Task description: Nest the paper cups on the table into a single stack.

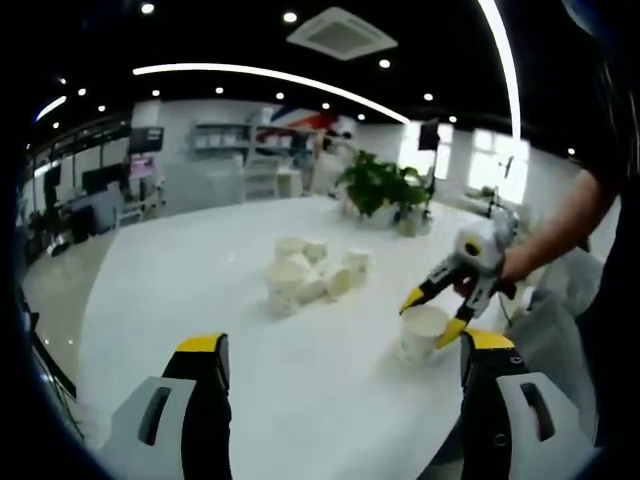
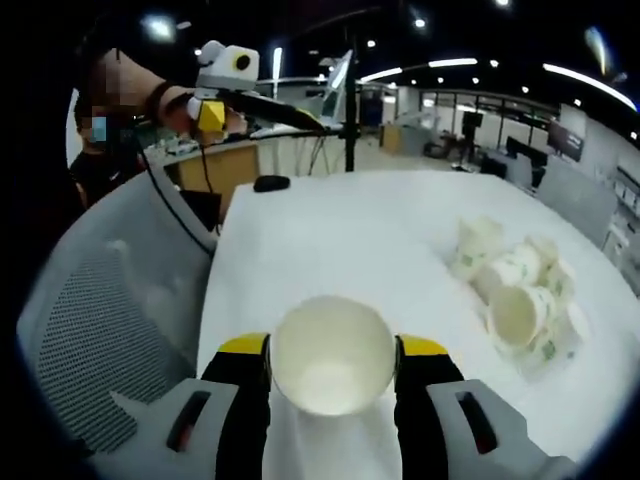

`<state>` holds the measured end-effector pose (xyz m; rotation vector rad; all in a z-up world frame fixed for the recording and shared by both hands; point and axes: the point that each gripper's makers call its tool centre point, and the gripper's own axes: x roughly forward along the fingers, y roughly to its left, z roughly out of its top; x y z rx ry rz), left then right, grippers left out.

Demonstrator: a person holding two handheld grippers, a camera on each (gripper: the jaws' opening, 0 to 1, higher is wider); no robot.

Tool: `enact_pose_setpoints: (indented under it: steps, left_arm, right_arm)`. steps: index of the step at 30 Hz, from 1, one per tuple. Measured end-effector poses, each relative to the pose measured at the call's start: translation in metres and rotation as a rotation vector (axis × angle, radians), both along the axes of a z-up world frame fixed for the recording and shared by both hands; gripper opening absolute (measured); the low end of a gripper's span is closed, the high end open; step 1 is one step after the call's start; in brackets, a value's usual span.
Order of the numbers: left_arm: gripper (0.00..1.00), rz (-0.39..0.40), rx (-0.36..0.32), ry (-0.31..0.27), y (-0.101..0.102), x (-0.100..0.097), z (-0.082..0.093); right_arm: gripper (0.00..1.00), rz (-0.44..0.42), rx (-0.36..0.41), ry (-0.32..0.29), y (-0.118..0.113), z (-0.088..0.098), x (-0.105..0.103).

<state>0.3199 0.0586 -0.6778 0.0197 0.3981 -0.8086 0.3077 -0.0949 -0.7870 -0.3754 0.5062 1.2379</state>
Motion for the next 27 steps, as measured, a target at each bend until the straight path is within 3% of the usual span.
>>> enact_pose_setpoints:
  steps: [27]
  left_arm:
    - [0.96,0.017,-0.010,-0.004,0.0052,0.0022,0.0028]
  right_arm:
    - [0.51,0.006,-0.015,-0.009,-0.0004,-0.0011,-0.0051]
